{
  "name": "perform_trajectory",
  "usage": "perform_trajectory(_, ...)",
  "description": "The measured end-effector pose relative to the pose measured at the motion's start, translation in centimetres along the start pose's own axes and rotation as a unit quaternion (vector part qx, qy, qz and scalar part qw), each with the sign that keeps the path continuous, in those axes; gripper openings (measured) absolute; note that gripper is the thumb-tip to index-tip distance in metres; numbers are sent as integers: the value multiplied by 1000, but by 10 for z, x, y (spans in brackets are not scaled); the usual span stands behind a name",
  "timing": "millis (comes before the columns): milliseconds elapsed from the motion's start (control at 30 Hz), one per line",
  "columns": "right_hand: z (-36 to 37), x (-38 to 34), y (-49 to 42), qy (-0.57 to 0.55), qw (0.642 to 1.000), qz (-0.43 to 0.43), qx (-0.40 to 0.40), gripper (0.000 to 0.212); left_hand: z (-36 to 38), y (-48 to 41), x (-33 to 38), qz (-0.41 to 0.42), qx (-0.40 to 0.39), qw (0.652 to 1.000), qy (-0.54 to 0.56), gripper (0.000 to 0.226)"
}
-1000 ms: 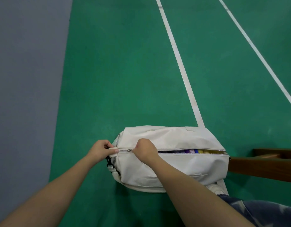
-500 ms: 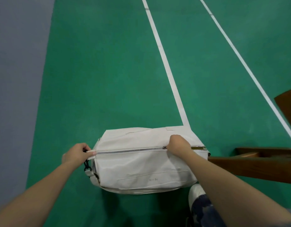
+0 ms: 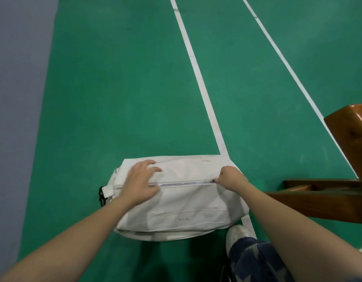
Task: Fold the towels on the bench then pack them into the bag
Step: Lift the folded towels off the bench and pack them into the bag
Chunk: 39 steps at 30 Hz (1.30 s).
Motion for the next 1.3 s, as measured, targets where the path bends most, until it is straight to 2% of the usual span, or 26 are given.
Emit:
perform_trajectory(133, -3, 6, 1, -18, 1000, -10, -7, 28, 54, -16, 65, 98, -90, 991, 2, 67)
perform_trajectory(233, -3, 10, 2, -20, 1000, -9, -15, 36, 84, -23, 102, 138, -76, 987, -38, 53)
perform_trajectory(367, -2, 14, 3, -41, 999, -13, -22, 43, 101, -29, 124, 127, -37, 986, -98, 35)
perform_trajectory(500, 3, 21, 5, -64, 998, -3, -7, 43, 106, -33, 132, 146, -30, 979, -142, 25)
perform_trajectory(700, 8, 33, 2, -61, 997, 21, 37, 41, 105, -33, 124, 96, -14, 989, -107, 17)
perform_trajectory(1033, -16, 78, -5, -90, 980, 161, 71, 29, 86, -40, 116, 64, -5, 994, -92, 13)
perform_trajectory(1200, -15, 86, -5, -91, 974, 195, 74, 28, 80, -39, 113, 60, -7, 994, -91, 13)
perform_trajectory(1300, -14, 85, -4, -77, 975, 198, 70, 21, 78, -38, 114, 65, -15, 993, -95, 13)
Point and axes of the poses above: each hand's wrist, its own y-axis away from the middle knuckle, its own z-axis out of the palm, x = y × z, the point moved 1 cm from there along -y, towards the middle knuckle, and after that the axes turned 14 degrees about x, right-handed, at the moved point
